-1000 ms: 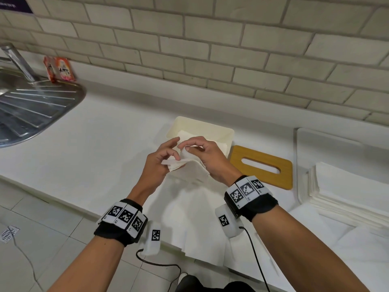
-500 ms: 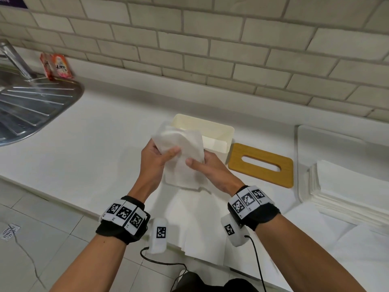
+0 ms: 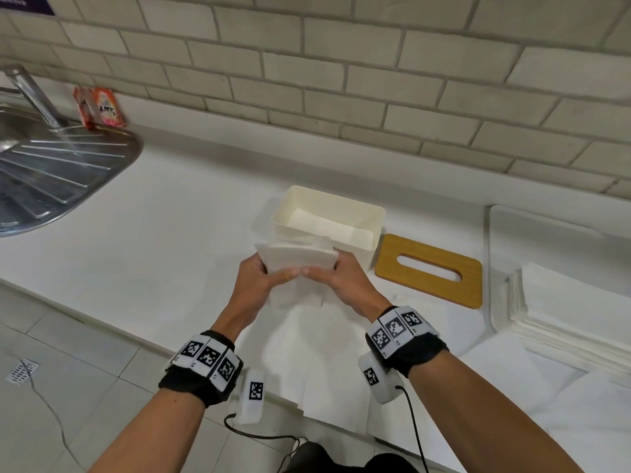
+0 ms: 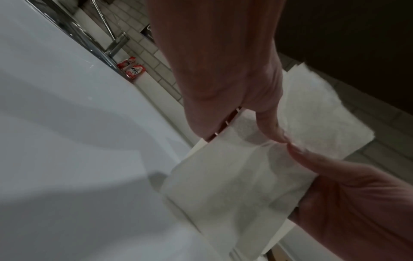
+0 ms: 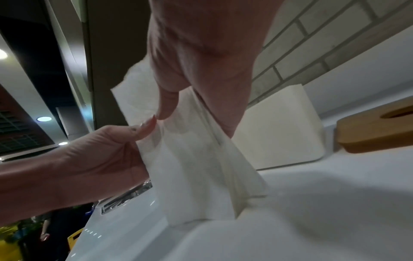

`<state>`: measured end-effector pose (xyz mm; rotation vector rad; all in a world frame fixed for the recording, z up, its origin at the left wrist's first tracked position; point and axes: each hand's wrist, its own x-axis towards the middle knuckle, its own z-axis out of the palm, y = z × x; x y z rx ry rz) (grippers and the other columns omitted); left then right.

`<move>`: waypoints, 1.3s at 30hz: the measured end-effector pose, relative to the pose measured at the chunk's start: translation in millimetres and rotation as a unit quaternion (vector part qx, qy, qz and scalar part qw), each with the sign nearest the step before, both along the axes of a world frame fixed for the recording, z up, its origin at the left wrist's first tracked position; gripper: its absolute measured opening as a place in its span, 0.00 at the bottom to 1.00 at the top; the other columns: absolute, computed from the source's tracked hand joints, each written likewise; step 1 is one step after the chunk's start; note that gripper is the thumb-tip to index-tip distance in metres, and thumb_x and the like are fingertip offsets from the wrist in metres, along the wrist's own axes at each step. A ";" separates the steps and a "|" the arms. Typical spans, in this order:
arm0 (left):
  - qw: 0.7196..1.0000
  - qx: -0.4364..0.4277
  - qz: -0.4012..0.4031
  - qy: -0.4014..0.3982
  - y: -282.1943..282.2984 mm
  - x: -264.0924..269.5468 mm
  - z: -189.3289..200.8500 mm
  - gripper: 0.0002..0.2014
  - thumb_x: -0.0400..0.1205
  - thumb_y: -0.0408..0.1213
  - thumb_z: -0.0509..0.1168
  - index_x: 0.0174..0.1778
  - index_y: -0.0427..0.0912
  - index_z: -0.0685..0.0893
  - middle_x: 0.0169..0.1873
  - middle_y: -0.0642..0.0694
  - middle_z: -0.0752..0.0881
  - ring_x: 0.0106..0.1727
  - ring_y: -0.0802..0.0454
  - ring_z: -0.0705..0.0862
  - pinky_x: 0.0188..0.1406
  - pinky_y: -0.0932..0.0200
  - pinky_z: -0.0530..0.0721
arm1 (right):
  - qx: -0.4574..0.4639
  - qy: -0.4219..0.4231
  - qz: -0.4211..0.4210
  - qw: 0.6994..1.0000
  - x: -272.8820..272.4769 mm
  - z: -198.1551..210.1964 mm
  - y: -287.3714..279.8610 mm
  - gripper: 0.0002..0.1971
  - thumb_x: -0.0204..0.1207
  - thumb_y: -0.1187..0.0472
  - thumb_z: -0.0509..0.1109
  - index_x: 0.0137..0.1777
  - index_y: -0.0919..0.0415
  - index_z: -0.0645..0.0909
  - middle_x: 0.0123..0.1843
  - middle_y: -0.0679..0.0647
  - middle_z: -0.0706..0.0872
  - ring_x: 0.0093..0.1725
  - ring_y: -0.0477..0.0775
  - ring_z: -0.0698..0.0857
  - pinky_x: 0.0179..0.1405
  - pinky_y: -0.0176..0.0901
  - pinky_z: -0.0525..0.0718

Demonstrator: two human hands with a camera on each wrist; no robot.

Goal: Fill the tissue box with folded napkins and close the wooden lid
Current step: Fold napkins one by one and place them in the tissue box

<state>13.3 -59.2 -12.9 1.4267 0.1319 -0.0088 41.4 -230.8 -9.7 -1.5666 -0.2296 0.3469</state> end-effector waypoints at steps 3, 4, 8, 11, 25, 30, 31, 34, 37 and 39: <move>1.000 0.000 -0.015 0.019 -3.6 -2.3 -4.8 0.20 0.71 0.27 0.77 0.59 0.33 0.86 0.53 0.37 0.91 0.57 0.38 0.89 0.57 0.47 0.87 | -0.011 0.007 0.000 1.000 -1.1 -8.0 -0.2 0.14 0.75 0.64 0.75 0.60 0.54 0.86 0.59 0.53 0.90 0.61 0.53 0.88 0.65 0.52 0.84; 1.000 -0.002 -0.018 0.016 -4.7 -1.7 -4.2 0.19 0.71 0.27 0.77 0.59 0.33 0.86 0.53 0.37 0.91 0.56 0.39 0.89 0.58 0.47 0.87 | -0.012 0.012 -0.006 1.000 -0.2 -6.8 0.5 0.13 0.75 0.63 0.75 0.60 0.56 0.86 0.59 0.54 0.91 0.60 0.53 0.89 0.64 0.51 0.85; 1.000 -0.012 -0.005 0.002 -5.6 3.1 0.8 0.16 0.73 0.27 0.75 0.56 0.33 0.87 0.51 0.39 0.92 0.53 0.44 0.91 0.52 0.54 0.88 | -0.006 0.019 -0.027 0.999 3.6 0.3 0.8 0.17 0.75 0.60 0.76 0.63 0.60 0.85 0.57 0.57 0.91 0.57 0.54 0.90 0.58 0.47 0.88; 1.000 -0.009 0.005 0.022 -8.1 0.6 -7.2 0.12 0.73 0.27 0.75 0.53 0.36 0.88 0.46 0.43 0.93 0.51 0.42 0.90 0.44 0.57 0.88 | -0.023 0.034 -0.015 0.999 -1.4 -8.9 -2.6 0.18 0.75 0.62 0.75 0.64 0.61 0.83 0.59 0.57 0.90 0.58 0.55 0.89 0.58 0.49 0.88; 0.960 -0.279 -0.033 0.018 -19.7 17.5 12.6 0.17 0.82 0.33 0.63 0.65 0.29 0.82 0.67 0.32 0.81 0.73 0.34 0.77 0.74 0.37 0.73 | 0.147 0.102 -0.100 0.979 -10.4 -5.9 -34.2 0.12 0.75 0.69 0.74 0.57 0.58 0.84 0.55 0.52 0.92 0.56 0.51 0.90 0.57 0.47 0.88; 0.980 -0.193 0.001 0.044 18.1 16.3 -1.6 0.41 0.58 0.36 0.85 0.67 0.28 0.79 0.63 0.31 0.84 0.64 0.34 0.83 0.64 0.41 0.83 | 0.015 0.049 -0.105 0.993 -13.1 -4.2 -69.5 0.04 0.76 0.62 0.75 0.47 0.52 0.87 0.40 0.41 0.93 0.42 0.41 0.91 0.40 0.31 0.85; 0.988 -0.142 -0.009 0.053 23.6 16.5 -5.1 0.40 0.54 0.38 0.86 0.63 0.33 0.82 0.59 0.34 0.87 0.59 0.36 0.86 0.59 0.42 0.86 | -0.009 0.040 -0.093 0.995 -13.4 -6.9 -74.3 0.05 0.76 0.61 0.75 0.47 0.50 0.88 0.41 0.40 0.93 0.43 0.40 0.91 0.41 0.31 0.85; 0.997 0.021 -0.047 0.065 23.2 11.7 -14.2 0.29 0.53 0.40 0.86 0.51 0.41 0.89 0.46 0.42 0.92 0.47 0.42 0.89 0.48 0.46 0.87 | -0.045 0.025 -0.070 0.996 -17.7 -16.2 -75.0 0.06 0.78 0.63 0.73 0.50 0.51 0.88 0.44 0.42 0.92 0.44 0.40 0.91 0.42 0.32 0.85; 0.998 0.048 -0.008 0.042 12.8 7.0 -16.6 0.12 0.66 0.25 0.78 0.43 0.41 0.90 0.33 0.50 0.91 0.34 0.51 0.88 0.29 0.60 0.84 | -0.049 0.008 -0.084 0.995 -21.6 -22.9 -71.7 0.07 0.78 0.63 0.72 0.52 0.51 0.88 0.44 0.40 0.92 0.45 0.39 0.91 0.45 0.34 0.85; 0.999 0.038 0.016 0.023 11.4 6.8 -19.0 0.12 0.68 0.20 0.76 0.42 0.40 0.89 0.30 0.53 0.90 0.31 0.56 0.87 0.29 0.64 0.83 | -0.037 -0.002 -0.093 0.995 -22.8 -27.5 -71.4 0.07 0.78 0.62 0.72 0.54 0.52 0.88 0.45 0.39 0.93 0.49 0.41 0.91 0.50 0.35 0.87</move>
